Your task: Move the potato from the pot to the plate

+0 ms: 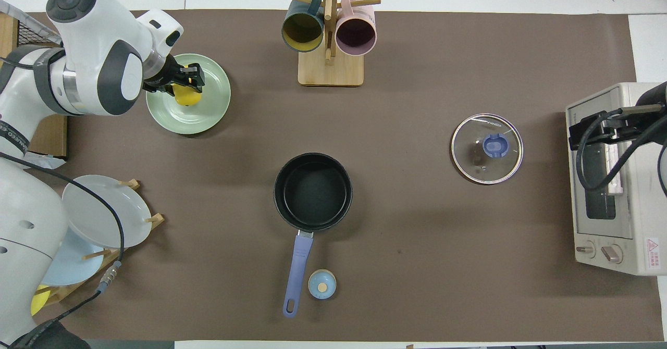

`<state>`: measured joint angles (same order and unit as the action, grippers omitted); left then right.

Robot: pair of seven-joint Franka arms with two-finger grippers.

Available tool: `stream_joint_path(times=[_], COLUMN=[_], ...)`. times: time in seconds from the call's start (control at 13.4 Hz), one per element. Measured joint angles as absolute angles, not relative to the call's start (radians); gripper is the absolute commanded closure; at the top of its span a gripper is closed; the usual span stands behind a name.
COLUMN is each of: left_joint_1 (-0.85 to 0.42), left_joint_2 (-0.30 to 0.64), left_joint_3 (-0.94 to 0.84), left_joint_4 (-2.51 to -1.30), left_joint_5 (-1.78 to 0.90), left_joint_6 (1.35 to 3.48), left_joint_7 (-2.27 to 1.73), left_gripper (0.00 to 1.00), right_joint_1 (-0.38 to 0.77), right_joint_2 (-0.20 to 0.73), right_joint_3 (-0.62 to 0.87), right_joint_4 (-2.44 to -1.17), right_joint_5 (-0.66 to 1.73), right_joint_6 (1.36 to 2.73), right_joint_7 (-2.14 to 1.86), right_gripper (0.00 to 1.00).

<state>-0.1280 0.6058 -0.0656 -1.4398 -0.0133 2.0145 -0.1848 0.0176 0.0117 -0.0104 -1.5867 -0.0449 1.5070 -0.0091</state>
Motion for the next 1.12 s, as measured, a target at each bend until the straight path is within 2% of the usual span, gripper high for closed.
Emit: stream_joint_path(times=[0.07, 0.15, 0.22, 0.45, 0.6, 1.12], left_joint_1=[-0.128, -0.128, -0.128, -0.127, -0.122, -0.087], left_joint_2=[0.604, 0.599, 0.59, 0.572, 0.522, 0.142], left_joint_3=[-0.066, -0.066, -0.066, -0.065, -0.057, -0.037], left_joint_4=[-1.45, -1.46, -1.473, -1.486, -1.479, -1.471], left_joint_5=[-0.011, -0.01, -0.009, -0.006, 0.005, 0.009], left_joint_6=[2.018, 2.027, 2.033, 2.051, 2.049, 1.694], left_joint_7=[-0.182, -0.177, -0.167, -0.146, -0.144, -0.14], left_gripper=[1.0, 0.55, 0.01, 0.0, 0.0, 0.0], right_joint_1=[0.018, 0.017, 0.016, 0.008, 0.007, 0.007], right_joint_2=[0.012, 0.012, 0.011, 0.011, 0.01, 0.009], right_joint_3=[-0.011, -0.011, -0.012, -0.012, -0.012, -0.012], right_joint_4=[-1.587, -1.587, -1.587, -1.587, -1.587, -1.587], right_joint_5=[-0.045, -0.045, -0.045, -0.044, -0.043, -0.043], right_joint_6=[1.507, 1.507, 1.507, 1.508, 1.508, 1.509], right_joint_7=[-0.009, -0.009, -0.009, -0.009, -0.009, -0.009], right_gripper=[0.0, 0.0, 0.0, 0.0, 0.0, 0.0])
